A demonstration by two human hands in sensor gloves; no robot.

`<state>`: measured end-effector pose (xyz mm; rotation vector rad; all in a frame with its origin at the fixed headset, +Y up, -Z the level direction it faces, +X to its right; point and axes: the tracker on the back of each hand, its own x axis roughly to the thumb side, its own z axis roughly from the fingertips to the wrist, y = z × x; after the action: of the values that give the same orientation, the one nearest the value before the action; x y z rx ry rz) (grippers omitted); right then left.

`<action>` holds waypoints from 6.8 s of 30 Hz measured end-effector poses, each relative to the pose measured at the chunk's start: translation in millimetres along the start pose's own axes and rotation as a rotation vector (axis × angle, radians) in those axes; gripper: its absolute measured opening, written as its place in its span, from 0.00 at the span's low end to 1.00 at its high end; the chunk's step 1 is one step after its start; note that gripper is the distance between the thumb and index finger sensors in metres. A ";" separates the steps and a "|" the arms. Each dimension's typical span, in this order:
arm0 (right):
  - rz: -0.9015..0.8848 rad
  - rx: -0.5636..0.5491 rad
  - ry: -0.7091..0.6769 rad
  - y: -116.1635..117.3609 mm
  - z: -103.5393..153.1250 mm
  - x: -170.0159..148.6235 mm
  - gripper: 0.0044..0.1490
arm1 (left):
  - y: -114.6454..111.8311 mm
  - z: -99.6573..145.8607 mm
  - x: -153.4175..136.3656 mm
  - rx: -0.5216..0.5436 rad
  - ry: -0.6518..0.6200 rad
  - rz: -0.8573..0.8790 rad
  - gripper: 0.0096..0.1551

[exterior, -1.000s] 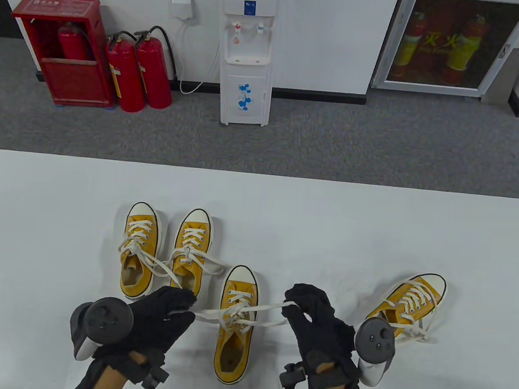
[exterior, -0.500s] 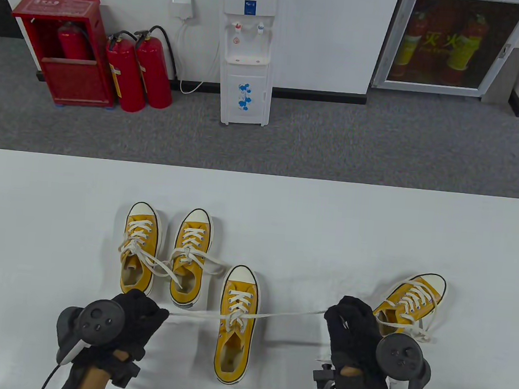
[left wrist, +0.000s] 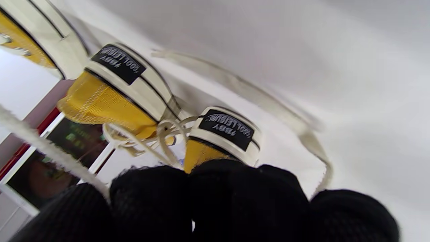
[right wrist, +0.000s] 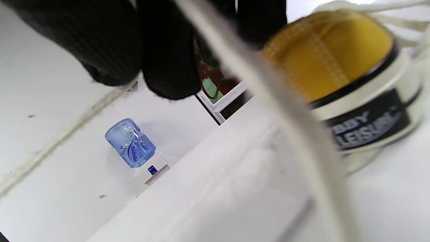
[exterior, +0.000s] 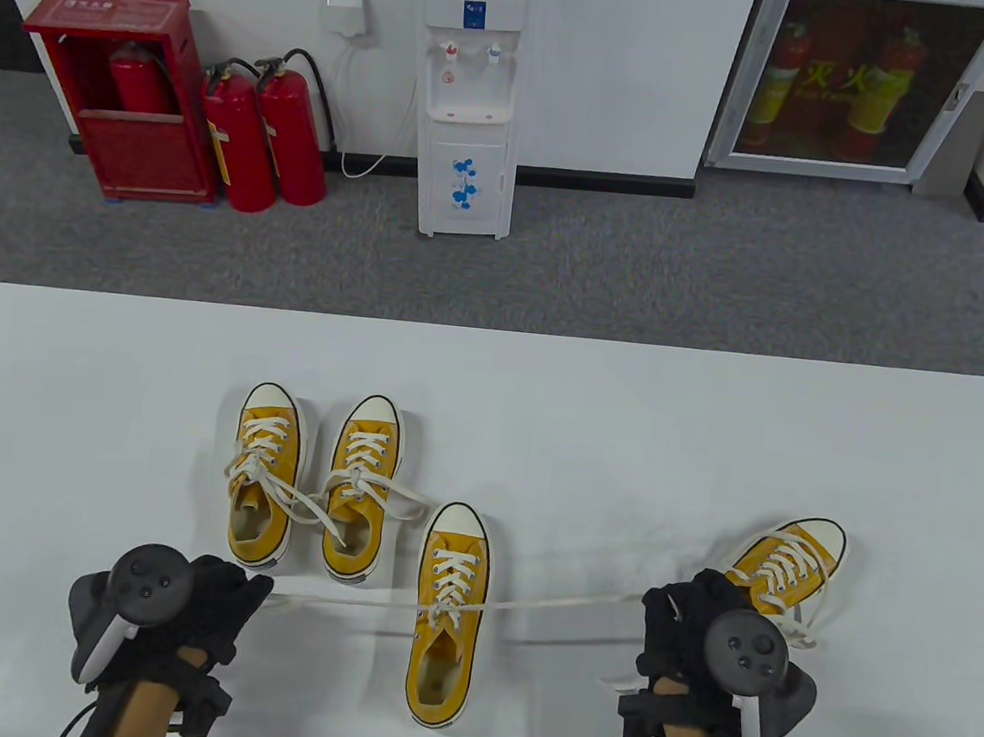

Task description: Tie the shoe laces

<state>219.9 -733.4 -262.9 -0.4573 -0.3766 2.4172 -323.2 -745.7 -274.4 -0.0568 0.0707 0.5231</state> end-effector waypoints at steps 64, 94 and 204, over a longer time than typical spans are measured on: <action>0.396 0.598 -0.402 119.6 53.9 89.1 0.48 | -3.0 0.1 6.8 -0.048 0.000 -0.026 0.22; 0.330 0.613 -0.318 119.0 47.5 83.5 0.25 | -8.8 -0.7 9.6 -0.100 0.007 -0.029 0.23; -0.102 0.687 -0.814 109.7 93.2 154.8 0.27 | -37.2 15.8 73.8 0.063 -0.173 0.533 0.19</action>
<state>8.7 -731.1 -255.7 0.8375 0.1184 2.3380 -240.0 -740.0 -263.4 0.0719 -0.0696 1.0556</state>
